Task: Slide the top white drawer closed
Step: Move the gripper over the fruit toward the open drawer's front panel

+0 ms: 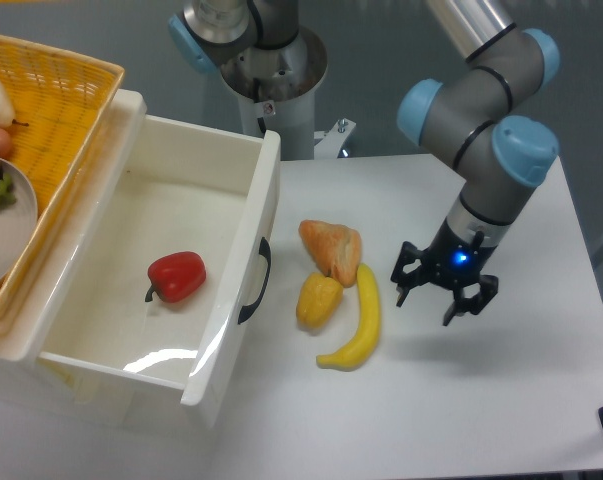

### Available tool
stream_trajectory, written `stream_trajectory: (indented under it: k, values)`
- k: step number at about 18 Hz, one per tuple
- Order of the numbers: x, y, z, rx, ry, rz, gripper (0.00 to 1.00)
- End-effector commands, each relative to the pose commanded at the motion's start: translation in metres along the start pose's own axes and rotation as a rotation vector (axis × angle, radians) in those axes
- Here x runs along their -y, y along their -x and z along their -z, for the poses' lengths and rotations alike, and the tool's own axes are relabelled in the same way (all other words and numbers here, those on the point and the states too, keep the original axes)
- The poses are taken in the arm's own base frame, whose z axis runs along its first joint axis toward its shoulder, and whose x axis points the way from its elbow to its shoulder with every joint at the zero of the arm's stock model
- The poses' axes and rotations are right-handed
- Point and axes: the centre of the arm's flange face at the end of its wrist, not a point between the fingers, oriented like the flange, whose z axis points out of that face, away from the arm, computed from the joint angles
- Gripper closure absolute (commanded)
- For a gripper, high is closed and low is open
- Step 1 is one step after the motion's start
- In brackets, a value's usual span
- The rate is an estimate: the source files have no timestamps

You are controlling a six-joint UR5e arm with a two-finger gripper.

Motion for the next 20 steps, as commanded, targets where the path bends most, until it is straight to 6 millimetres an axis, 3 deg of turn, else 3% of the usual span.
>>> stream_trajectory:
  k: [2, 6, 15, 20]
  values:
    - [0.008, -0.012, 0.000, -0.004, 0.003, 0.017, 0.83]
    - [0.017, -0.037, -0.014, -0.049, 0.036, 0.029, 0.92]
    - [0.013, -0.070, 0.000, -0.161, 0.124, 0.062, 0.93]
    - [0.027, -0.096, 0.004, -0.200, 0.127, 0.049, 0.93]
